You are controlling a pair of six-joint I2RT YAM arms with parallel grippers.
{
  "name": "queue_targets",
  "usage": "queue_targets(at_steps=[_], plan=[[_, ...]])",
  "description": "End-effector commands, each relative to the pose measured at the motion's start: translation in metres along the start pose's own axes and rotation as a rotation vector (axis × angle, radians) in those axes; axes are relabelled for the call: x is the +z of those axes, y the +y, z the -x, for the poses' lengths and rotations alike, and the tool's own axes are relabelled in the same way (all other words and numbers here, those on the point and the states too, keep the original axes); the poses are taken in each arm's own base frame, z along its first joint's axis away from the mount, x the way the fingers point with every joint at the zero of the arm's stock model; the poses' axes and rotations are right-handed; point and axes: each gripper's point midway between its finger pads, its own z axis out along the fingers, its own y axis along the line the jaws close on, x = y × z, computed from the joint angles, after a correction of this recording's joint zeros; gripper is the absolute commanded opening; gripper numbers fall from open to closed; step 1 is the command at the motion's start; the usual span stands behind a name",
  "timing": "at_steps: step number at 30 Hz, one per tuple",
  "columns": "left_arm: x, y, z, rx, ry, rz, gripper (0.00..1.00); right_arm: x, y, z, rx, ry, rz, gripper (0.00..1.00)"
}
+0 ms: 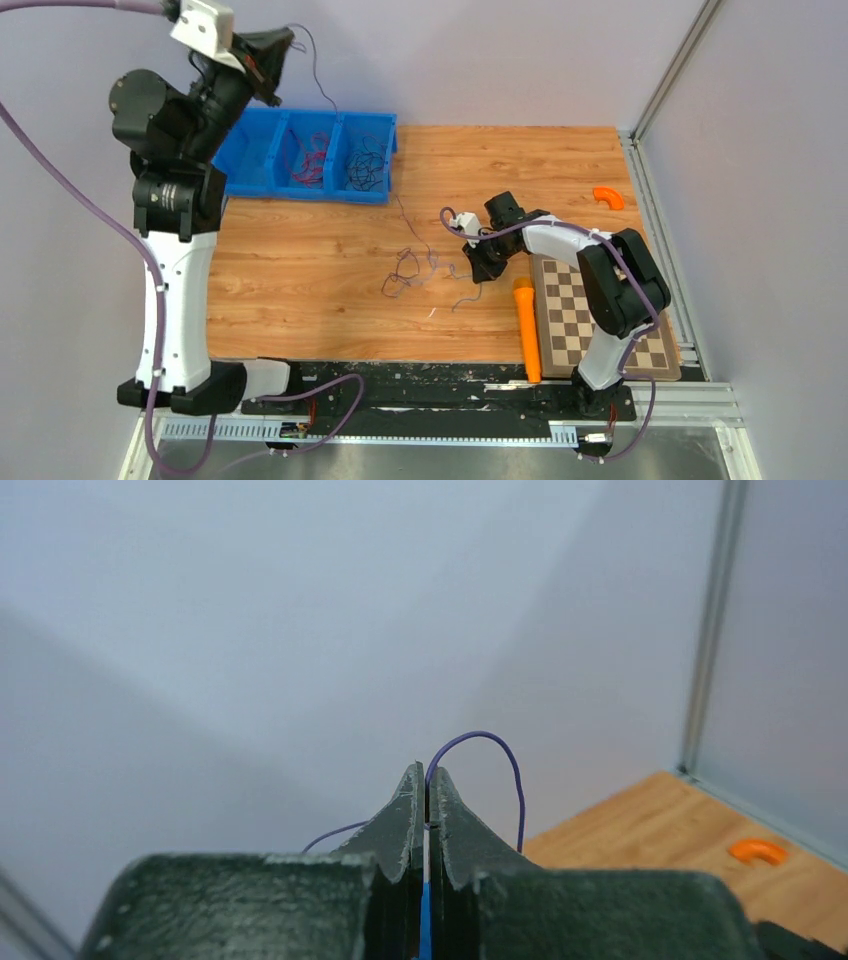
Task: Untangle the cables
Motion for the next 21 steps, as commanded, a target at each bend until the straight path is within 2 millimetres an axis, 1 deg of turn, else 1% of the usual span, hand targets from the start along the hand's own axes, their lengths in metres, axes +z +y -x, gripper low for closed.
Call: queue_targets(at_steps=[1,3,5,6,7,8,9,10,11,12,13,16,18,19,20,21], plan=[[0.006,0.056,0.041,0.035,-0.083,0.209,0.0,0.005,-0.006,-0.006,-0.026,0.013,-0.023,0.0],[0.006,0.08,0.045,0.046,-0.09,0.292,0.0,0.006,-0.007,-0.009,-0.022,0.018,-0.025,0.0],[0.006,0.099,0.047,0.041,-0.099,0.354,0.0,0.006,-0.007,-0.012,-0.021,0.025,-0.027,0.0],[0.007,0.11,0.043,0.039,-0.092,0.383,0.0,0.006,-0.007,-0.013,-0.02,0.028,-0.03,0.0],[0.002,0.121,0.048,0.04,-0.103,0.415,0.0,0.006,-0.008,-0.014,-0.021,0.03,-0.031,0.0],[0.004,0.129,0.044,0.035,-0.096,0.432,0.0,0.006,-0.008,-0.015,-0.021,0.032,-0.032,0.0],[0.0,0.137,0.047,0.035,-0.103,0.456,0.0,0.006,-0.008,-0.016,-0.023,0.034,-0.035,0.0],[0.001,0.144,0.044,0.03,-0.098,0.472,0.0,0.005,-0.009,-0.017,-0.021,0.038,-0.037,0.0],[-0.004,0.151,0.047,0.028,-0.105,0.492,0.0,0.005,-0.01,-0.018,-0.022,0.041,-0.041,0.0],[-0.003,0.157,0.043,0.023,-0.099,0.501,0.0,0.004,-0.011,-0.02,-0.022,0.046,-0.045,0.0],[-0.007,0.164,0.045,0.017,-0.103,0.516,0.0,0.003,-0.012,-0.022,-0.019,0.05,-0.049,0.0],[-0.006,0.162,0.034,0.006,-0.066,0.46,0.0,-0.001,-0.015,-0.024,-0.009,0.045,-0.051,0.0],[-0.006,0.158,0.02,0.011,-0.028,0.431,0.0,-0.005,-0.015,-0.023,-0.007,0.041,-0.056,0.0],[-0.005,0.152,0.018,0.019,-0.02,0.396,0.0,-0.007,-0.016,-0.023,-0.005,0.038,-0.059,0.0],[-0.007,0.146,0.008,0.005,0.01,0.369,0.0,-0.01,-0.017,-0.021,-0.004,0.029,-0.062,0.0],[-0.003,0.128,0.0,-0.011,0.04,0.273,0.0,-0.012,-0.017,-0.019,-0.001,0.021,-0.061,0.0]])
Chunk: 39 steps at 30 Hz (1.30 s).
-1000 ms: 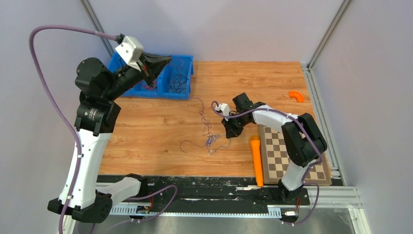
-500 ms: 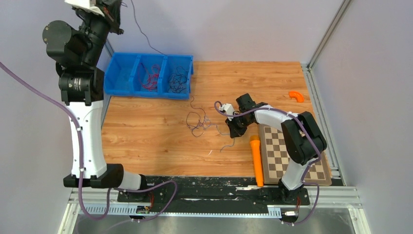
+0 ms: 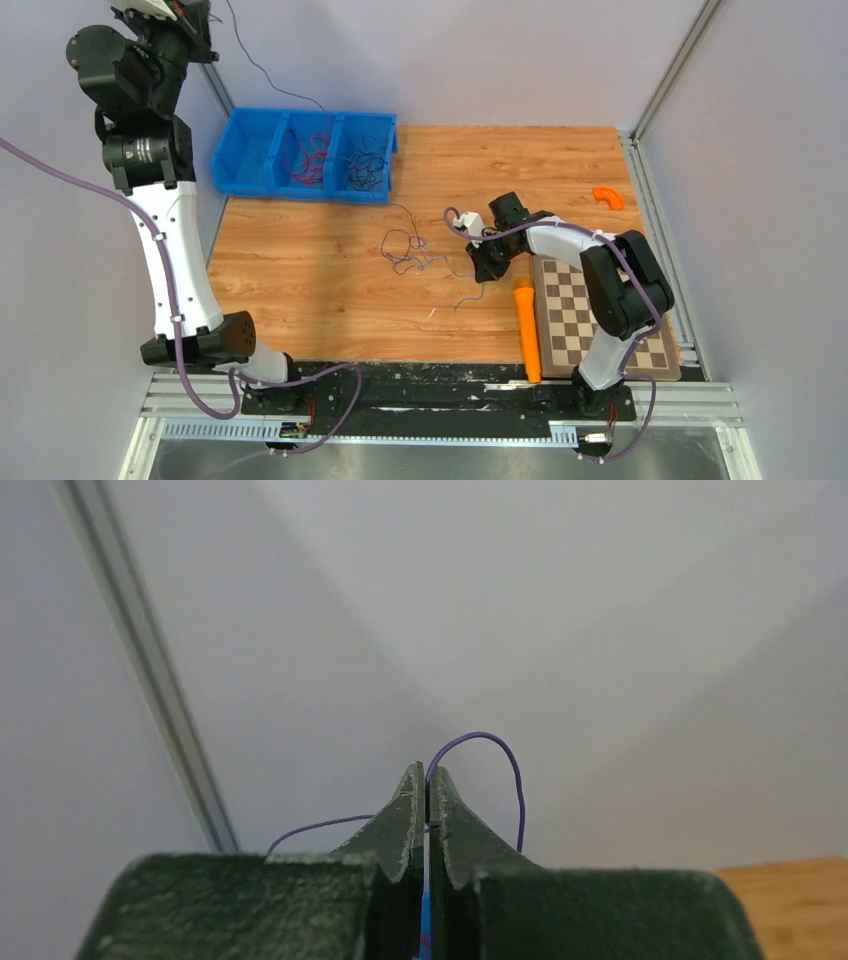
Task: Untangle the cables
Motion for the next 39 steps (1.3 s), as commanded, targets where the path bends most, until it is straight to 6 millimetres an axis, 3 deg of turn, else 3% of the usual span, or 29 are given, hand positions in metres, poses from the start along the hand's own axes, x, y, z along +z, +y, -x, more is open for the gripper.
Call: queue_targets(at_steps=[1,3,4,5,6,7,8,9,10,11,12,15,16,17,18,19,20,22,23,24,25,26,30,36,39], plan=[[-0.027,-0.046,-0.015,-0.028,0.076,-0.24,0.0,-0.01,-0.009,-0.011,0.003,0.024,-0.043,0.0],[-0.05,-0.079,-0.044,-0.078,0.157,-0.431,0.0,-0.017,-0.005,0.001,0.008,-0.012,-0.026,0.0],[-0.071,-0.099,-0.04,-0.082,0.159,-0.532,0.0,-0.021,-0.002,0.011,0.012,-0.038,-0.015,0.0],[-0.078,-0.105,-0.07,-0.116,0.223,-0.566,0.0,-0.025,0.001,0.02,0.013,-0.064,-0.001,0.0],[-0.095,-0.116,-0.072,-0.113,0.231,-0.614,0.0,-0.029,0.005,0.028,0.019,-0.087,0.012,0.0],[-0.104,-0.121,-0.102,-0.125,0.301,-0.635,0.0,-0.034,0.007,0.038,0.022,-0.115,0.024,0.0],[-0.117,-0.126,-0.108,-0.115,0.317,-0.651,0.0,-0.039,0.011,0.048,0.032,-0.139,0.043,0.0],[-0.127,-0.129,-0.142,-0.116,0.391,-0.668,0.0,-0.044,0.016,0.057,0.035,-0.162,0.062,0.0],[-0.136,-0.13,-0.151,-0.103,0.411,-0.663,0.0,-0.049,0.019,0.067,0.039,-0.184,0.077,0.0],[-0.146,-0.13,-0.181,-0.104,0.477,-0.666,0.0,-0.054,0.022,0.075,0.042,-0.206,0.091,0.0],[-0.15,-0.126,-0.193,-0.09,0.502,-0.633,0.0,-0.061,0.026,0.084,0.04,-0.229,0.107,0.0],[-0.166,-0.103,-0.263,-0.028,0.682,-0.54,0.0,-0.08,0.04,0.109,0.028,-0.299,0.157,0.0],[-0.173,-0.097,-0.286,0.002,0.749,-0.541,0.12,-0.088,0.048,0.118,0.02,-0.328,0.186,0.0],[-0.175,-0.092,-0.296,0.022,0.784,-0.528,0.25,-0.096,0.054,0.126,0.011,-0.353,0.207,0.0],[-0.184,-0.093,-0.309,0.025,0.834,-0.561,0.53,-0.104,0.06,0.133,0.002,-0.376,0.228,0.0],[-0.188,-0.102,-0.309,-0.004,0.833,-0.615,0.63,-0.11,0.067,0.139,-0.008,-0.395,0.244,0.0],[-0.194,-0.111,-0.309,-0.033,0.824,-0.66,0.83,-0.117,0.074,0.145,-0.019,-0.413,0.26,0.0],[-0.205,-0.142,-0.296,-0.113,0.724,-0.793,0.98,-0.126,0.087,0.156,-0.04,-0.44,0.297,0.0],[-0.211,-0.157,-0.278,-0.119,0.645,-0.853,0.99,-0.132,0.094,0.164,-0.052,-0.457,0.314,0.0],[-0.216,-0.176,-0.281,-0.139,0.601,-0.905,1.0,-0.136,0.1,0.17,-0.06,-0.469,0.333,0.0],[-0.223,-0.188,-0.27,-0.123,0.545,-0.938,1.0,-0.14,0.107,0.176,-0.067,-0.48,0.352,0.0],[-0.23,-0.209,-0.273,-0.136,0.513,-0.993,1.0,-0.144,0.113,0.182,-0.075,-0.491,0.37,0.0],[-0.248,-0.258,-0.272,-0.198,0.492,-1.101,1.0,-0.164,0.132,0.207,-0.109,-0.54,0.41,0.0],[-0.238,-0.295,-0.291,-0.265,0.479,-1.093,0.99,-0.202,0.163,0.234,-0.169,-0.612,0.487,0.0],[-0.243,-0.307,-0.323,-0.311,0.582,-1.094,0.81,-0.221,0.175,0.244,-0.204,-0.648,0.515,0.0]])
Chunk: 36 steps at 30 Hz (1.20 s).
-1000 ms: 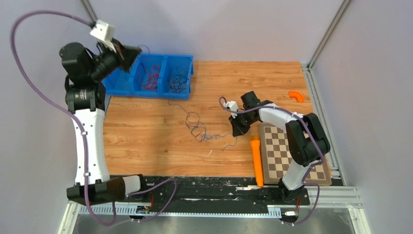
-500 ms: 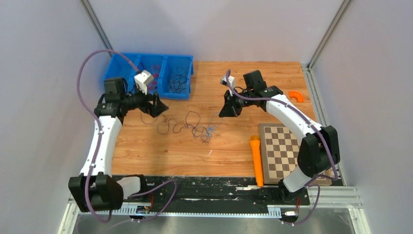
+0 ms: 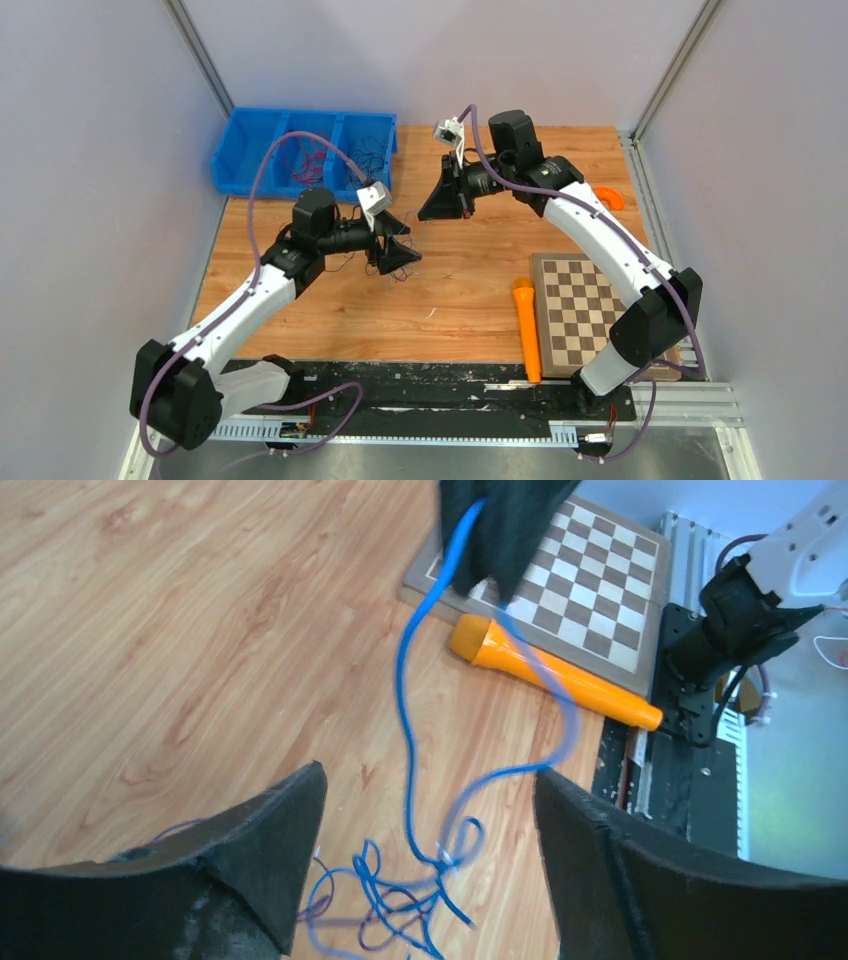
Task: Untangle the cables
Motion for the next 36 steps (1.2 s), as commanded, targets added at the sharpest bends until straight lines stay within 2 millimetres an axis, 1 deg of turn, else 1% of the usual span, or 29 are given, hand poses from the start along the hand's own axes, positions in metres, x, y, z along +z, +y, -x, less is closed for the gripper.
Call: queue_targets(at_steps=[1,2,3,4,5,6,7,8,10,12,13,14,16,17,18,19,21,22,23,25,26,28,29,31,33,36], plan=[[0.024,0.012,-0.012,-0.065,-0.014,0.015,0.76,-0.017,0.044,0.055,-0.113,-0.105,0.09,0.0],[0.026,0.014,-0.038,-0.087,0.047,0.012,0.68,-0.023,0.046,0.063,-0.13,-0.122,0.08,0.0],[0.025,0.015,-0.051,-0.088,0.075,0.016,0.64,-0.03,0.046,0.071,-0.145,-0.14,0.066,0.0],[0.02,0.017,-0.077,-0.101,0.122,0.029,0.59,-0.043,0.041,0.08,-0.138,-0.165,0.04,0.0],[0.015,0.019,-0.087,-0.099,0.133,0.045,0.56,-0.053,0.04,0.089,-0.137,-0.188,0.023,0.0],[0.007,0.024,-0.107,-0.124,0.154,0.074,0.52,-0.065,0.036,0.097,-0.141,-0.211,0.0,0.0],[0.001,0.028,-0.112,-0.133,0.151,0.094,0.5,-0.075,0.035,0.104,-0.15,-0.229,-0.017,0.0],[-0.008,0.036,-0.124,-0.167,0.16,0.134,0.45,-0.084,0.033,0.109,-0.159,-0.246,-0.034,0.0],[-0.02,0.05,-0.129,-0.246,0.138,0.197,0.4,-0.097,0.032,0.118,-0.174,-0.271,-0.063,0.0],[-0.026,0.056,-0.13,-0.283,0.138,0.22,0.4,-0.103,0.031,0.122,-0.18,-0.284,-0.079,0.0],[-0.026,0.058,-0.13,-0.287,0.146,0.225,0.41,-0.105,0.03,0.123,-0.182,-0.287,-0.087,0.0],[-0.028,0.059,-0.129,-0.281,0.162,0.226,0.45,-0.105,0.028,0.123,-0.179,-0.289,-0.094,0.0],[-0.032,0.063,-0.131,-0.283,0.199,0.255,0.47,-0.11,0.024,0.124,-0.18,-0.297,-0.114,0.0],[-0.037,0.066,-0.138,-0.28,0.236,0.284,0.46,-0.114,0.022,0.125,-0.179,-0.303,-0.128,0.0],[-0.04,0.069,-0.137,-0.273,0.246,0.3,0.44,-0.118,0.02,0.126,-0.185,-0.31,-0.142,0.0],[-0.046,0.072,-0.14,-0.272,0.259,0.322,0.38,-0.12,0.017,0.126,-0.187,-0.315,-0.16,0.0],[-0.056,0.076,-0.141,-0.278,0.264,0.349,0.32,-0.123,0.01,0.124,-0.183,-0.321,-0.184,0.0],[-0.058,0.076,-0.14,-0.272,0.264,0.349,0.32,-0.122,0.007,0.122,-0.18,-0.319,-0.191,0.0],[-0.062,0.074,-0.141,-0.256,0.279,0.346,0.35,-0.121,0.003,0.118,-0.172,-0.317,-0.196,0.0],[-0.067,0.072,-0.133,-0.209,0.279,0.35,0.39,-0.119,-0.002,0.112,-0.16,-0.313,-0.2,0.0],[-0.07,0.072,-0.128,-0.192,0.268,0.36,0.39,-0.119,-0.004,0.111,-0.162,-0.314,-0.216,0.0],[-0.075,0.072,-0.128,-0.189,0.269,0.384,0.26,-0.123,-0.007,0.112,-0.176,-0.326,-0.245,0.0],[-0.077,0.072,-0.131,-0.198,0.285,0.39,0.12,-0.126,-0.008,0.114,-0.182,-0.333,-0.251,0.0],[-0.083,0.073,-0.142,-0.208,0.337,0.409,0.01,-0.138,-0.011,0.121,-0.196,-0.356,-0.281,0.0],[-0.091,0.077,-0.153,-0.211,0.387,0.443,0.0,-0.158,-0.019,0.13,-0.202,-0.385,-0.332,0.0],[-0.108,0.085,-0.168,-0.172,0.47,0.493,0.0,-0.195,-0.035,0.138,-0.204,-0.432,-0.438,0.0]])
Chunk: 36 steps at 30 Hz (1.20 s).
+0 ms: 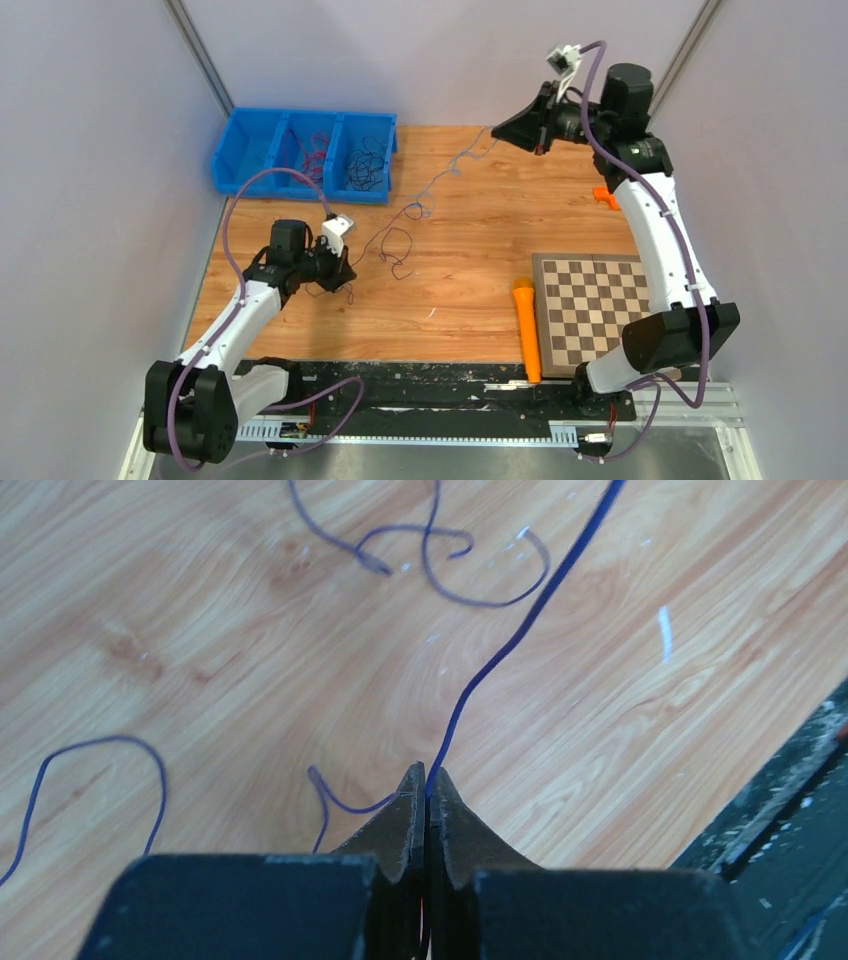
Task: Untangle the cables
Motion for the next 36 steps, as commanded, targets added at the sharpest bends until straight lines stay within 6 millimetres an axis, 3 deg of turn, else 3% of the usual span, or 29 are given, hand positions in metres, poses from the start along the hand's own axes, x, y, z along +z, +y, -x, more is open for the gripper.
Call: queue_targets(at_steps=[1,6,9,12,13,14,15,16,17,18,19,22,24,29,33,36], plan=[[-0.012,0.026,-0.018,0.087,0.106,0.106,0.0,-0.049,-0.024,0.058,-0.122,-0.139,-0.162,0.0],[-0.015,0.046,-0.045,0.108,0.208,0.155,0.0,-0.092,-0.058,0.075,-0.098,-0.2,-0.29,0.0],[-0.013,0.052,-0.052,0.094,0.25,0.163,0.0,-0.098,-0.063,0.075,-0.099,-0.207,-0.305,0.0],[-0.011,0.053,-0.047,0.085,0.251,0.148,0.0,-0.094,-0.061,0.069,-0.066,-0.204,-0.27,0.0],[-0.009,0.049,-0.043,0.085,0.237,0.124,0.06,-0.091,-0.059,0.064,-0.044,-0.2,-0.242,0.0],[-0.01,0.046,-0.036,0.087,0.221,0.108,0.3,-0.087,-0.056,0.059,-0.025,-0.191,-0.213,0.0],[-0.011,0.038,-0.026,0.092,0.187,0.072,0.46,-0.084,-0.054,0.054,-0.012,-0.182,-0.193,0.0],[-0.014,0.034,-0.011,0.094,0.151,0.057,0.7,-0.078,-0.051,0.048,0.0,-0.169,-0.166,0.0],[-0.018,0.023,0.006,0.112,0.086,0.016,0.78,-0.073,-0.047,0.043,0.008,-0.158,-0.145,0.0],[-0.023,0.017,0.026,0.124,0.031,0.001,0.93,-0.07,-0.043,0.039,0.012,-0.151,-0.127,0.0],[-0.032,0.001,0.047,0.156,-0.053,-0.05,0.97,-0.065,-0.039,0.034,0.02,-0.14,-0.105,0.0],[-0.059,-0.026,0.115,0.215,-0.276,-0.096,1.0,-0.052,-0.021,0.023,0.028,-0.113,-0.033,0.0],[-0.075,-0.047,0.151,0.269,-0.375,-0.132,1.0,-0.034,0.004,0.015,0.029,-0.082,0.059,0.0],[-0.082,-0.096,0.215,0.318,-0.47,-0.233,1.0,0.003,0.051,-0.01,0.038,-0.017,0.216,0.0],[-0.069,-0.118,0.241,0.317,-0.499,-0.282,1.0,0.025,0.074,-0.028,0.056,0.025,0.294,0.0],[-0.046,-0.127,0.243,0.316,-0.471,-0.308,1.0,0.039,0.09,-0.039,0.062,0.053,0.35,0.0]])
